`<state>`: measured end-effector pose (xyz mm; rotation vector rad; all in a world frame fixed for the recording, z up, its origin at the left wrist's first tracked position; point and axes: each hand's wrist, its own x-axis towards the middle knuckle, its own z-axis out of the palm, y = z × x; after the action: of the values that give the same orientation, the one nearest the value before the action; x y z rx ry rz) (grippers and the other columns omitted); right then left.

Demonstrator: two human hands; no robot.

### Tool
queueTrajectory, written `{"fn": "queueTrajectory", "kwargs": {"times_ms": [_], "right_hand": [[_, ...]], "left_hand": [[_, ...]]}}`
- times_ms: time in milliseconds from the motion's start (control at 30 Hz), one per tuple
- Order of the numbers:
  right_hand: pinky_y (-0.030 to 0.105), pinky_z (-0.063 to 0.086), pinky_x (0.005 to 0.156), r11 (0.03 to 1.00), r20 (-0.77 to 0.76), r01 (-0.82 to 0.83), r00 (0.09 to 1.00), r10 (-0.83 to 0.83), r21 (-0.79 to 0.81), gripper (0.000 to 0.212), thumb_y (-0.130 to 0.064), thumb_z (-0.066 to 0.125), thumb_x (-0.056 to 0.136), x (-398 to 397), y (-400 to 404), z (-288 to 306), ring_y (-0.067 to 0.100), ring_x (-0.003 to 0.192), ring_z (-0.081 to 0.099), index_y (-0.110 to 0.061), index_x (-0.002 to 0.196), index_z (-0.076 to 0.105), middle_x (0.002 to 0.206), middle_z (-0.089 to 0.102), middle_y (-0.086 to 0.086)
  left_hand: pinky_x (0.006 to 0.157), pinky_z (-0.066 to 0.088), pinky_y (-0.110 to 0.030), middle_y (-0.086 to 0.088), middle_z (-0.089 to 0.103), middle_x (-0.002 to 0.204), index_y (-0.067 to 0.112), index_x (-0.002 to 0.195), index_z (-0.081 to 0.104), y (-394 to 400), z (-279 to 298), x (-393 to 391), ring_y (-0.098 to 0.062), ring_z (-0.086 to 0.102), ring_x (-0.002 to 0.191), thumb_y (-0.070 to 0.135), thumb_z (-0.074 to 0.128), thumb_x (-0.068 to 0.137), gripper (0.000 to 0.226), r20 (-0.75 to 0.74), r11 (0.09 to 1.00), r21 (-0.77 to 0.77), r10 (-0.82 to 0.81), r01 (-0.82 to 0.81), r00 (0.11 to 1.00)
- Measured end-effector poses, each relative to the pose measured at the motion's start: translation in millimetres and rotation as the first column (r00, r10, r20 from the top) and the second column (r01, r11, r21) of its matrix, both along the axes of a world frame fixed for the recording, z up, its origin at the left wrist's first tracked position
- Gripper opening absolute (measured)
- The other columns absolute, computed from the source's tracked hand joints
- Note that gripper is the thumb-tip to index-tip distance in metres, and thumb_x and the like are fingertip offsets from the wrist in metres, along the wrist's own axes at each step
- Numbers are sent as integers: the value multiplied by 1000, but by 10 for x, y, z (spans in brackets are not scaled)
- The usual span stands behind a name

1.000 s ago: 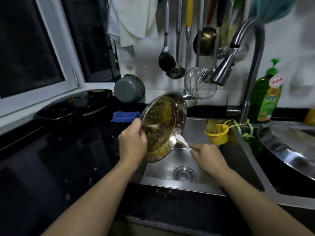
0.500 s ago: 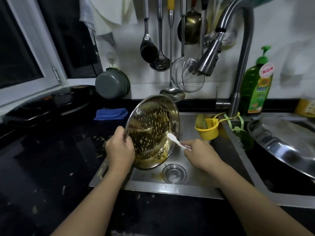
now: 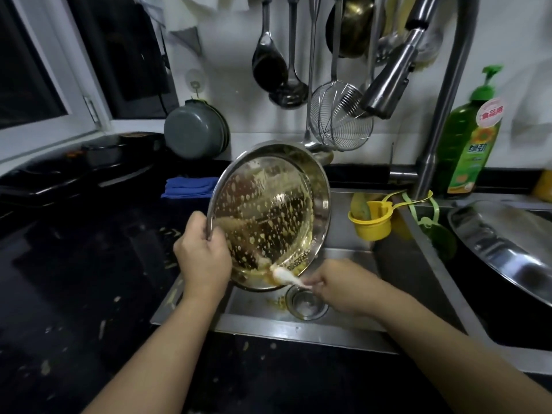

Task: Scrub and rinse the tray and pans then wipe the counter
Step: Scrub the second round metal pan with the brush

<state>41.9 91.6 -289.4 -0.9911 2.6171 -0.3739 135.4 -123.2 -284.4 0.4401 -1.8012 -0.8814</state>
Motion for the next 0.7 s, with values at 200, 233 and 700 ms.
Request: {"fn": "queueTrajectory", "kwargs": {"times_ms": [200,233,700], "right_hand": [[36,48,70,956,-538,293,808,-240,14,30,-24,44,101,-175,38,104,32,97,66,-25,123,64,108,65,7],[37,50,73,967,-469,252,858,-208,33,30,-22,46,100,-114,-3,81,32,97,66,-23,122,65,109,66,8],[36,48,63,940,-661,299,674,-330,-165,35,-17,48,99,-215,177,186,34,84,68,-27,129,63,102,63,4]], "left_hand": [[47,28,-29,2,37,60,2,70,36,-17,-9,-3,-9,34,53,-3,54,95,30,-39,998,61,0,2,999],[47,29,-29,2,37,60,1,71,37,-34,-14,-4,-9,34,53,-2,54,95,30,-39,998,68,8,-5,999],[49,38,-49,-14,47,63,7,71,42,-25,-68,-12,-30,44,55,-5,53,92,27,86,993,-39,-108,111,990]]}}
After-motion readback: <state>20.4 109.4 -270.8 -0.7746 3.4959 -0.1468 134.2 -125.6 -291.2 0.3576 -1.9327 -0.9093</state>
